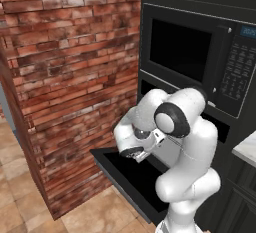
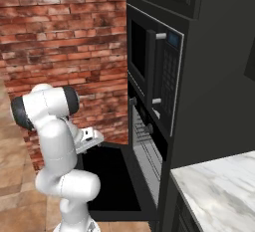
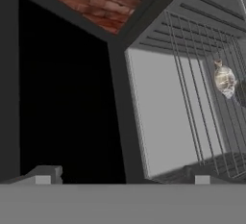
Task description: Place the fish on the rack of the oven, and slide the rack back inside. Close the oven door.
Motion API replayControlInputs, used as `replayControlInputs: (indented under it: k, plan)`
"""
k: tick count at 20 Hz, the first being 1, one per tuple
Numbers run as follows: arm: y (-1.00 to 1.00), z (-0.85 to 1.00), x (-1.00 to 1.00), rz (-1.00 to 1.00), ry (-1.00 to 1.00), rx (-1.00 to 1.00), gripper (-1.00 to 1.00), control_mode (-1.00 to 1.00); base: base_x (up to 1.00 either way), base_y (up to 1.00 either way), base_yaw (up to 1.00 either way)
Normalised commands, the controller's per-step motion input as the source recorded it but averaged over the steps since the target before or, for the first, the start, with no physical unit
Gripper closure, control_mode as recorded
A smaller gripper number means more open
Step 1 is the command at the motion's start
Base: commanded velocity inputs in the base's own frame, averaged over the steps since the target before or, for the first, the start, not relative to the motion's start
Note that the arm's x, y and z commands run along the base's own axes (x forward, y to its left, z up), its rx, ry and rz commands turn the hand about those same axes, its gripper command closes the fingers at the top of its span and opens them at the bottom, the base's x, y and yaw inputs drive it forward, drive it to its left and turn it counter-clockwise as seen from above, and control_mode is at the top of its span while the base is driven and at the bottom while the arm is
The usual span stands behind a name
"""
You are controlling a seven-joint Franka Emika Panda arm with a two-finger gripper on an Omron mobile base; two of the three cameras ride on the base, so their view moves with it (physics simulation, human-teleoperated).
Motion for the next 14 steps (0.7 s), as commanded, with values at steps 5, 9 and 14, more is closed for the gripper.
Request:
replayControlInputs:
  k: [5,9,14]
  plan:
    - [1.00,0.54,-0.55,0.00,0.00,-0.25,-1.00,-1.00,0.00,0.00,0.00]
    - [1.00,0.63,-0.29,0.00,0.00,-0.21,-1.00,-1.00,0.00,0.00,0.00]
    - [1.00,0.83,-0.13,0.00,0.00,-0.18,-1.00,-1.00,0.00,0.00,0.00]
